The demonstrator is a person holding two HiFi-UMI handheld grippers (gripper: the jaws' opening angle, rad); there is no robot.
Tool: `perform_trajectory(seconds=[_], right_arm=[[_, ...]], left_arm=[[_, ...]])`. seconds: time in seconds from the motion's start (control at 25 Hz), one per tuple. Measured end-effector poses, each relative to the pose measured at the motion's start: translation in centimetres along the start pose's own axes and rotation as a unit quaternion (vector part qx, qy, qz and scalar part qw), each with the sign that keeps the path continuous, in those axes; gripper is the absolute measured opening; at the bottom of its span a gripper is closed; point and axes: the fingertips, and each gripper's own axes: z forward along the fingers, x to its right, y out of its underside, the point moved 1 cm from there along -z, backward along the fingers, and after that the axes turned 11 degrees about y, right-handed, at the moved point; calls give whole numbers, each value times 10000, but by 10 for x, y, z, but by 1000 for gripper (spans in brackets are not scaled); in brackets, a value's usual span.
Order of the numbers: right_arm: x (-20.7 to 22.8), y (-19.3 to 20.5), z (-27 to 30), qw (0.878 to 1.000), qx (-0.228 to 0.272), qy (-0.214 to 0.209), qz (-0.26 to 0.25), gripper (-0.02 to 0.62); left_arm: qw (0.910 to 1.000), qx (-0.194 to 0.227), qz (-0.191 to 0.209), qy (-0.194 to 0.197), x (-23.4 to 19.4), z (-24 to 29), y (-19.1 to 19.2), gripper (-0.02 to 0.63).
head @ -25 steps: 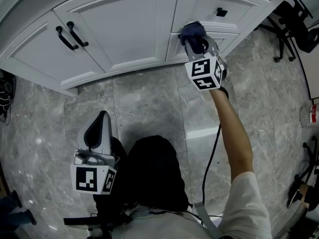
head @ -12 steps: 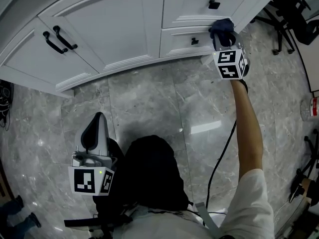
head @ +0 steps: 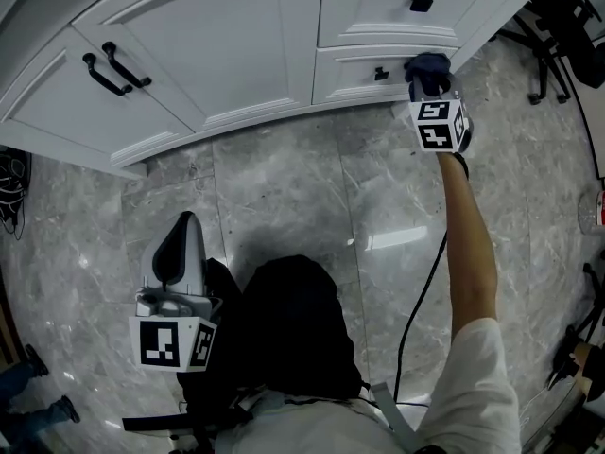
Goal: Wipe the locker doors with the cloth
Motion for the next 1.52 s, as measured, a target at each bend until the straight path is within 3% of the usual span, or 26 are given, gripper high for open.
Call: perform_trajectory(seconds=[0.4,0.72,1.36,1.52], right_arm=[[-34,36,14,9990,-337,-246,-135,104],[-78,62,19,9963,-676,-498,183,104],[-186,-14,-16,9904,-237,-1264,507,104],[-190,-27,-22,9899,-254,-1274,565,104]], left_arm=[[9999,-95,-49,-19,-6,4,9,2],[9998,-143,-60,-85,-15,1,13,2],[9999,-74,-92,16,-18,-7,13,2],[9999,-37,-99,22,-21,-11,13,2]])
